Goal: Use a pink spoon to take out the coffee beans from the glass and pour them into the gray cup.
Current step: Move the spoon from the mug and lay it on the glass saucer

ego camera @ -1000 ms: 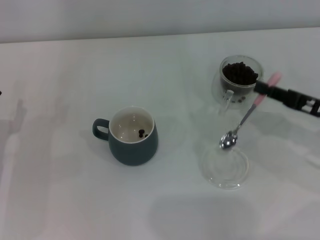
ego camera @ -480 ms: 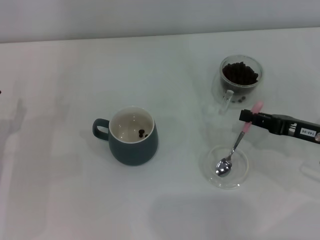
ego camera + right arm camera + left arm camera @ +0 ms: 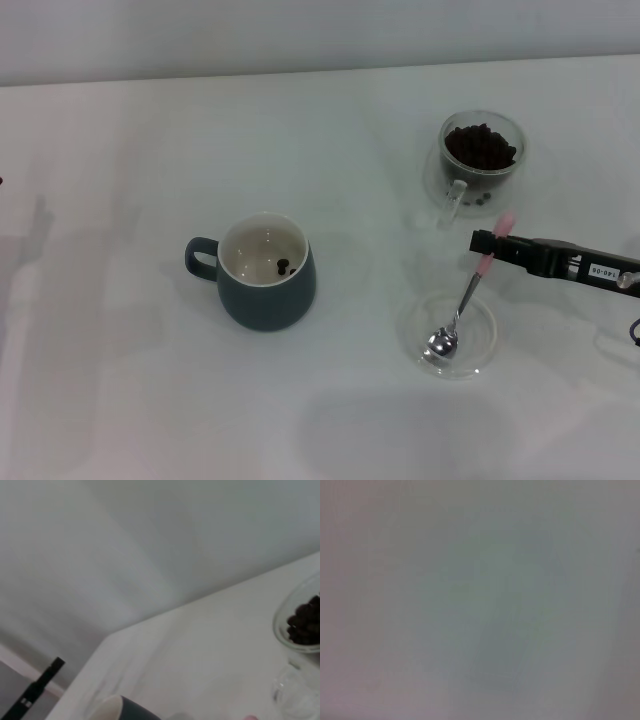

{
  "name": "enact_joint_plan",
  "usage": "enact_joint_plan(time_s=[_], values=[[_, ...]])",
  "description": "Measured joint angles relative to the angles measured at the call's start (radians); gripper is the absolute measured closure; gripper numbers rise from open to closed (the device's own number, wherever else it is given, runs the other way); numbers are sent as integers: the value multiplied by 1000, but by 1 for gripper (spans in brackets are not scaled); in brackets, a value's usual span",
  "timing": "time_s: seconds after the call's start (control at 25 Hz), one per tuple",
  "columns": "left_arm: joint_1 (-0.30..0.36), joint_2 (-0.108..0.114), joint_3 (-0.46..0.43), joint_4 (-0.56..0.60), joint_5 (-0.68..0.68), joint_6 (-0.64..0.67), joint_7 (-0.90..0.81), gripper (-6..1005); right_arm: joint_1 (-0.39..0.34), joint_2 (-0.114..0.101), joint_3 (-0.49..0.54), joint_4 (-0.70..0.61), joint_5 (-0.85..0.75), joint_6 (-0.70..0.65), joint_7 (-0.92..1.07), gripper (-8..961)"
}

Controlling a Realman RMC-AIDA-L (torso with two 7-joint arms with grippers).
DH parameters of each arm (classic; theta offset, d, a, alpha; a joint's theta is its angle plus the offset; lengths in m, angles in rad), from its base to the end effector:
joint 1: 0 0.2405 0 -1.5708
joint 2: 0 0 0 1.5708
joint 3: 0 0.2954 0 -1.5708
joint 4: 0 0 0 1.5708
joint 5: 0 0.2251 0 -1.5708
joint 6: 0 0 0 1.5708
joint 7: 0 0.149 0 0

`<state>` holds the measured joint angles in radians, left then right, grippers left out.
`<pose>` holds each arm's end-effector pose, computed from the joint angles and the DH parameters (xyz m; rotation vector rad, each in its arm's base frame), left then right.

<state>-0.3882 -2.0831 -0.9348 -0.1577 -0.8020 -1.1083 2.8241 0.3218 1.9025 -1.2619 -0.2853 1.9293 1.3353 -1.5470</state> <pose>-0.3935 0.3418 -0.0422 -1.5156 -0.7622 -0.7462 0.3975 0.2984 -0.0194 -2.2210 1.4790 0.8991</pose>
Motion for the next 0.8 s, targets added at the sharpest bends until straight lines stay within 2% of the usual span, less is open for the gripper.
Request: enact_joint_plan(time_s=[0.48,0.8], values=[[-1,0,-3,1,-6,2,0,123,6,4,10,0,-20,-33,16,767],[-1,0,-2,1,-7,2,-1,123,6,8,8,-10,-22,-30,8,671]])
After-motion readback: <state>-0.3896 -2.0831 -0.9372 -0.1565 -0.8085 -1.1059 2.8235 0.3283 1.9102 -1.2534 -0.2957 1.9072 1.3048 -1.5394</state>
